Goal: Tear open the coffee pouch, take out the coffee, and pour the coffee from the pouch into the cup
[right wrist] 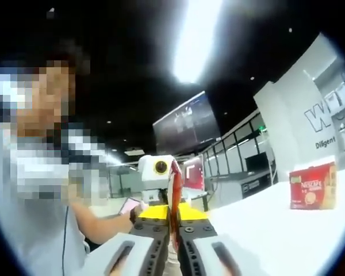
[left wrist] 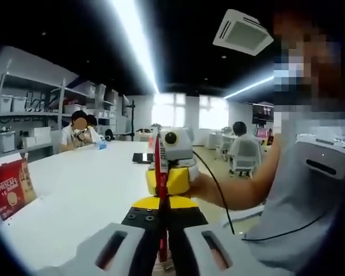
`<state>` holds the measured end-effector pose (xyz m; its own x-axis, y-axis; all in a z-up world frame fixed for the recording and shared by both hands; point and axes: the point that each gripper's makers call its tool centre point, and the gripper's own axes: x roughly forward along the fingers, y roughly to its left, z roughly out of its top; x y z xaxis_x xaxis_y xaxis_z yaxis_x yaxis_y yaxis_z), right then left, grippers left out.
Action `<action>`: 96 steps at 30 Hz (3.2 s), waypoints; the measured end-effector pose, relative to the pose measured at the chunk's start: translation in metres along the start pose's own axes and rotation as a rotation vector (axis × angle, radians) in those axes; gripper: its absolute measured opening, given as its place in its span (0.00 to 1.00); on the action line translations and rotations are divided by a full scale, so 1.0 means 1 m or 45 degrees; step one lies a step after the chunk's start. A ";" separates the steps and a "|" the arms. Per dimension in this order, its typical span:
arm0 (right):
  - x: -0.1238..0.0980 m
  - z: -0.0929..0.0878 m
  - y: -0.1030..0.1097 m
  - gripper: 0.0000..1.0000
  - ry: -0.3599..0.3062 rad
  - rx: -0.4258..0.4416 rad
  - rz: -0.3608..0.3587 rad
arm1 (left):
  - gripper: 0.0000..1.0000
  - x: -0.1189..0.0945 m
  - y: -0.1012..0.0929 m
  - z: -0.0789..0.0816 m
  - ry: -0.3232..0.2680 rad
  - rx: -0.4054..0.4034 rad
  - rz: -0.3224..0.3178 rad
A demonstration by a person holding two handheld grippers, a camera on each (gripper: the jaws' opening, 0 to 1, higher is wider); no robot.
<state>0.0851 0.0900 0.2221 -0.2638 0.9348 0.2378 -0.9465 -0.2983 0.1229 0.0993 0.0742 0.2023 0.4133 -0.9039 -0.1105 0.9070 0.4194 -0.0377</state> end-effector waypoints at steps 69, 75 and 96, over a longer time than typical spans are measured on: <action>-0.016 0.025 -0.004 0.13 -0.158 -0.107 -0.082 | 0.03 0.014 -0.001 0.004 0.132 0.081 -0.098; -0.018 0.022 -0.004 0.07 -0.169 -0.100 -0.092 | 0.03 0.014 0.001 -0.002 0.157 0.071 -0.106; -0.017 0.018 -0.007 0.12 -0.159 -0.074 -0.082 | 0.03 0.013 0.001 0.007 0.118 0.079 -0.076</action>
<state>0.0999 0.0733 0.2343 -0.1801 0.9194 0.3496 -0.9709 -0.2232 0.0868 0.1066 0.0622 0.2075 0.3516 -0.9143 -0.2013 0.9343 0.3562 0.0140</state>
